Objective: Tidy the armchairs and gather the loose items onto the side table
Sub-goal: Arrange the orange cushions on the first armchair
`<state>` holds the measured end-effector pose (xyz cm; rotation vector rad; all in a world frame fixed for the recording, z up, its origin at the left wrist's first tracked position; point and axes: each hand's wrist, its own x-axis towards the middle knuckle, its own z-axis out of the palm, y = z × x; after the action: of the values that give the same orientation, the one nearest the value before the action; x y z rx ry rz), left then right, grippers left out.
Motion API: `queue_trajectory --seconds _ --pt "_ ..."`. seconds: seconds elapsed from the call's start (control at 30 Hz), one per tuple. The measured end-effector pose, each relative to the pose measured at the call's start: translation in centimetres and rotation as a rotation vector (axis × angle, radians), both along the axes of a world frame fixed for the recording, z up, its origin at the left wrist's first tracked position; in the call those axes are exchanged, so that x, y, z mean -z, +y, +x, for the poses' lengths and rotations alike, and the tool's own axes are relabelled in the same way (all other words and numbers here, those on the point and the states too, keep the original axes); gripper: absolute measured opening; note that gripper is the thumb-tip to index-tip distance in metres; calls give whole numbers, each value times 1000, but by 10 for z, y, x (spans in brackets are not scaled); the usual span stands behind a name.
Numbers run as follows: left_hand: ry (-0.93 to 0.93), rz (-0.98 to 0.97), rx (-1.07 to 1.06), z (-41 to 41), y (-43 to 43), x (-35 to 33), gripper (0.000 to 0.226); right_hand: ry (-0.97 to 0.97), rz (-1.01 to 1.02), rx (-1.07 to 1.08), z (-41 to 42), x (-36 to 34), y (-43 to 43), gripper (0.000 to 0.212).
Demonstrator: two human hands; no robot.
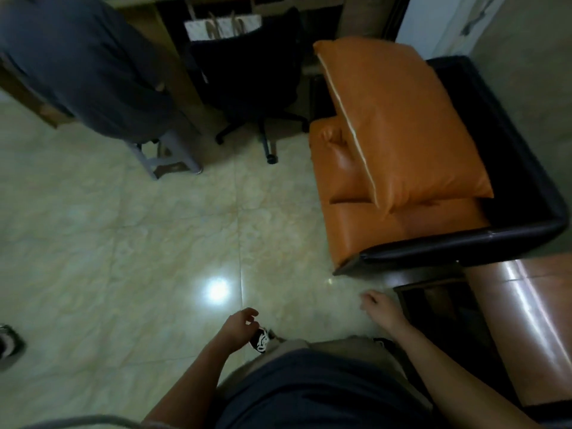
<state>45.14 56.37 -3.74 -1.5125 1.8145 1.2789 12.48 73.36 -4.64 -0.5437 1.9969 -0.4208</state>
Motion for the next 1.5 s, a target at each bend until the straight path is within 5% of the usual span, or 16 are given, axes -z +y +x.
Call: queue_trajectory --seconds 0.27,0.7,1.1,1.5 --pt "-9 -46 -242 114 -60 7 36 32 -116 -57 81 -32 -110 25" --pt "-218 176 -194 186 -88 47 28 -23 -83 -79 69 -7 -242 16" --pt "20 -115 -18 -28 -395 1 32 -120 -5 -4 -34 22 -363 10" --pt "200 -47 513 -219 -520 0 30 -101 -78 353 -93 -4 -409 31"
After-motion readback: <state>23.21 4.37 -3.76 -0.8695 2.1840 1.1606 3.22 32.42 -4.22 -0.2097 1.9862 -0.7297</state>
